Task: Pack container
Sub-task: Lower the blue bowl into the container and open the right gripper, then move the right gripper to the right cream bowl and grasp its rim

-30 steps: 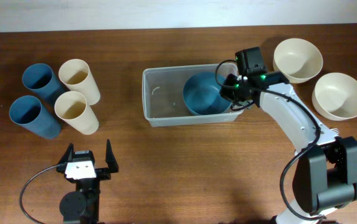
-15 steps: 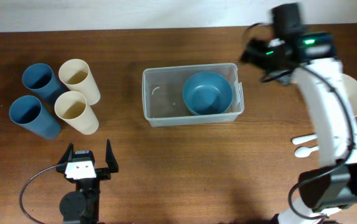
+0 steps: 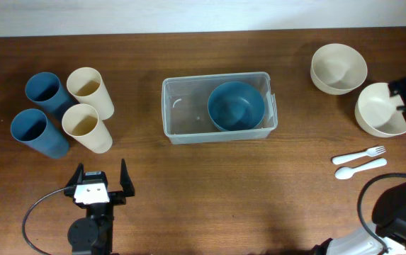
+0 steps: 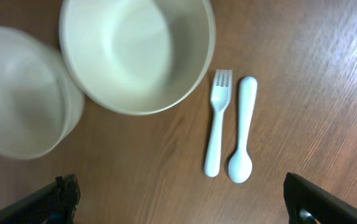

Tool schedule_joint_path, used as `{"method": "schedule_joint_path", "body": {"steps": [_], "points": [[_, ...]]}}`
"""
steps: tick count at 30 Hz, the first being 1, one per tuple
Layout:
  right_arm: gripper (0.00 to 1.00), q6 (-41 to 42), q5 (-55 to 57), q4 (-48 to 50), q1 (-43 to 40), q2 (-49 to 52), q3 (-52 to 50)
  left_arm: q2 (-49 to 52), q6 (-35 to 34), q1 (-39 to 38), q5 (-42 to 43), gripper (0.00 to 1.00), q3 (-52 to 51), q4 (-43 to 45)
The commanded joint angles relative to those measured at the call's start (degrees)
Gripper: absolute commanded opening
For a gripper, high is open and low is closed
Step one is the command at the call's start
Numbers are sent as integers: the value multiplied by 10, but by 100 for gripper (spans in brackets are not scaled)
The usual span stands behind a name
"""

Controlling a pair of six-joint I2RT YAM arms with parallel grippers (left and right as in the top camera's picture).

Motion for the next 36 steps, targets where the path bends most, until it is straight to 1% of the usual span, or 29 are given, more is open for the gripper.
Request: {"method": "schedule_joint_path", "body": {"steps": [1, 4, 8, 14, 21, 36], "points": [[99, -2, -61, 35, -46, 6, -59, -4, 9, 2, 6, 100, -1, -3], [99, -40, -90, 92, -76, 6, -109, -4, 9, 2, 6, 100, -1, -3], [99, -58, -79, 141, -107, 6, -160, -4, 9, 2, 6, 100, -1, -3], [99, -119, -96, 192, -125, 6, -179, -4, 9, 2, 6, 99, -1, -3], [99, -122, -96, 233, -117, 14, -180, -4, 9, 2, 6, 100, -1, -3], [99, -130, -101, 267, -113, 84, -179, -4, 9, 2, 6, 100, -1, -3]]}}
